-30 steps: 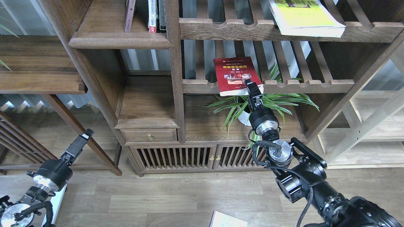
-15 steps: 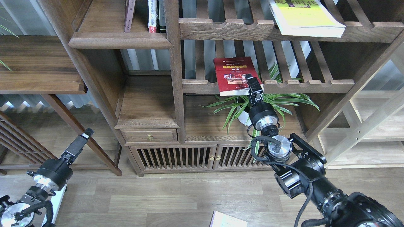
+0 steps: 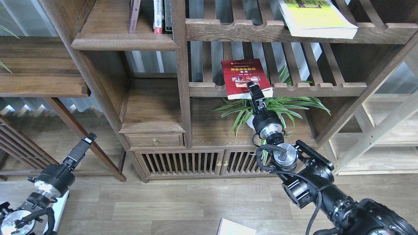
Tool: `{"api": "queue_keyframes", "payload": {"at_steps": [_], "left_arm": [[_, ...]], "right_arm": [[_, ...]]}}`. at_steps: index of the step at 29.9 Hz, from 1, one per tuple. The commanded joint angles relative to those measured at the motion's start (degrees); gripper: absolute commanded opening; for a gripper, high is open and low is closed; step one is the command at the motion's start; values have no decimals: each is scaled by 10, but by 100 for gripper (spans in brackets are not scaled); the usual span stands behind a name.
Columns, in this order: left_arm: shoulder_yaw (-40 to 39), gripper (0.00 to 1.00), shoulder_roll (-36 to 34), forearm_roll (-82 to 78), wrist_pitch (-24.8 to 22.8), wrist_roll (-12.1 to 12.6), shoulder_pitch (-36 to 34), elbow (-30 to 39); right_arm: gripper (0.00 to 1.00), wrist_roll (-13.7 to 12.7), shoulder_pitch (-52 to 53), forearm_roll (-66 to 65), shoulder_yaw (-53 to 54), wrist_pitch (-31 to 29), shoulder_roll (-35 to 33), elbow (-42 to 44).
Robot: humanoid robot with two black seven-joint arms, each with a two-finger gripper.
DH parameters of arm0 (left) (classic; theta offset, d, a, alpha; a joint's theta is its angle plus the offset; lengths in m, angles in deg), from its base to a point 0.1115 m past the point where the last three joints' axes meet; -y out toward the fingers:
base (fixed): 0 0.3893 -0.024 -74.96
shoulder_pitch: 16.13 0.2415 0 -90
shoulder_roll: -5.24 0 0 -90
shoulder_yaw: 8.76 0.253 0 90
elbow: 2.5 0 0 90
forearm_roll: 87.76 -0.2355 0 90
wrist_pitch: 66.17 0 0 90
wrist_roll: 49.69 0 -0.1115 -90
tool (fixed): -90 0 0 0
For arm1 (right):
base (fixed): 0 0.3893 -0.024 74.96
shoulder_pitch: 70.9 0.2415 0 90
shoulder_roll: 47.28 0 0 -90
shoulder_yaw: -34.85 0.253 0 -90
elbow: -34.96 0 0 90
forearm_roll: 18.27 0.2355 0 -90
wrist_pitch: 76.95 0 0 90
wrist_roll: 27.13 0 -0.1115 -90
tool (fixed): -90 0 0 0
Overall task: Organize books on shelf
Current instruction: 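Reach the right gripper up to the red book's lower edge, then tip the red book outward and pull it down with the right gripper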
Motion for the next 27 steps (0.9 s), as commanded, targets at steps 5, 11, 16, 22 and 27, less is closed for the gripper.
{"api": "queue_keyframes", "payload": {"at_steps": [5,11,16,22,27], "left_arm": [[0,99,0,1,0,0,0,0],[0,99,-1,15,0,0,0,-2],[0,99,-2,16,0,0,0,-1],[0,99,-2,16,0,0,0,-1],[0,99,-7,16,0,-1,1,-1]], "right_arm": [[91,0,25,9,-2,18,0,4],[91,0,33,22,-12,28,0,10],[91,1,33,22,-15,30,0,10],[70,2,35,35,-26,30,0,14],[54,2,45,49,-34,30,0,15]]}}
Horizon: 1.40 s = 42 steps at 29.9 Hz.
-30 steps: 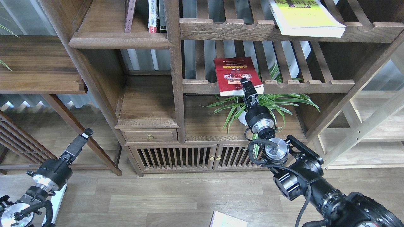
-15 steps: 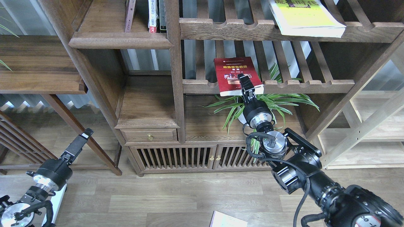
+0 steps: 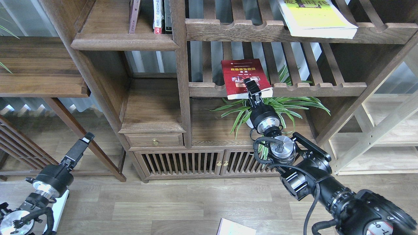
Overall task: Organize books on shelf
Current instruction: 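Tip the red book outward and pull it down with the right gripper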
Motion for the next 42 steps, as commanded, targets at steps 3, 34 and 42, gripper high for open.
{"api": "queue_keyframes", "payload": {"at_steps": [3,34,42], "left_arm": [[0,99,-7,1,0,-1,1,0],[-10,99,-10,1,0,0,9,-5],[-10,99,-6,0,0,0,5,-11]], "right_arm": [[46,3,6,11,-10,0,0,11],[13,11,-40,10,16,-42,0,-56],[12,14,-103,5,23,-47,0,-116]]}}
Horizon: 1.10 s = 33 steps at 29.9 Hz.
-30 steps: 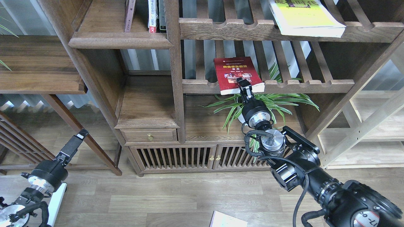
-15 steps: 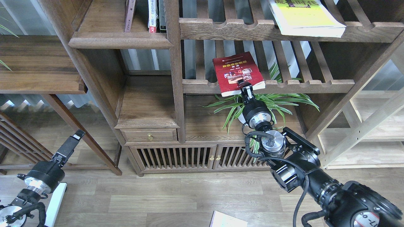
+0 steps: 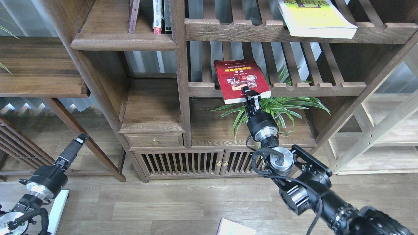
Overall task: Organize books on shelf
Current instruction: 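Tip the red book outward and pull it down with the right gripper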
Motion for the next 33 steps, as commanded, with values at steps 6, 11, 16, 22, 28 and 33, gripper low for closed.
{"api": "queue_keyframes", "payload": {"at_steps": [6,11,16,22,28,33], "left_arm": [[-1,99,4,0,0,2,-3,-2],[-1,99,5,-1,0,4,-4,-2],[-1,99,5,0,0,4,-4,-2],[0,99,6,-1,0,5,-4,-2],[2,99,6,-1,0,5,-3,-5],[10,99,18,-2,0,6,-5,-9]], "right_arm": [[5,5,-59,-10,0,-58,0,-45],[5,5,-84,-24,0,-90,0,-46],[4,4,-110,-41,-1,-117,0,-46],[4,-3,-126,-47,-7,-148,0,-45],[4,-4,-168,-71,-20,-173,0,-62],[4,-11,-219,-99,-31,-173,0,-95]]}}
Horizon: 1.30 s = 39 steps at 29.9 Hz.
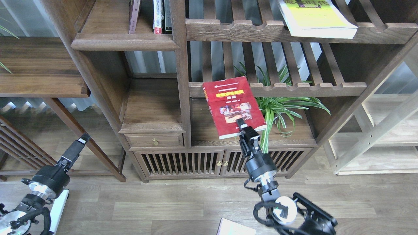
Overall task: Organize books on shelf
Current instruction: 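Tip the red book outward and pull it down with the right gripper, then grasp the red book's edge with the left gripper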
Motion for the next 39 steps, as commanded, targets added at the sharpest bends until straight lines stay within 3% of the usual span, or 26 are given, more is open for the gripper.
{"api": "queue_keyframes", "payload": {"at_steps": [1,18,30,39], "left_arm": [[6,99,4,0,0,0,-1,-2],[62,99,30,0,0,0,-5,28],[114,99,67,1,0,-1,-22,106],[152,99,87,19,0,-2,-26,127]], "right_arm": [[4,-3,-34,-20,-3,0,0,-20],[4,-5,-68,-70,-66,0,0,-50],[4,-4,-65,-70,-98,0,0,-50],[4,-4,-65,-69,-121,0,0,-50]]}}
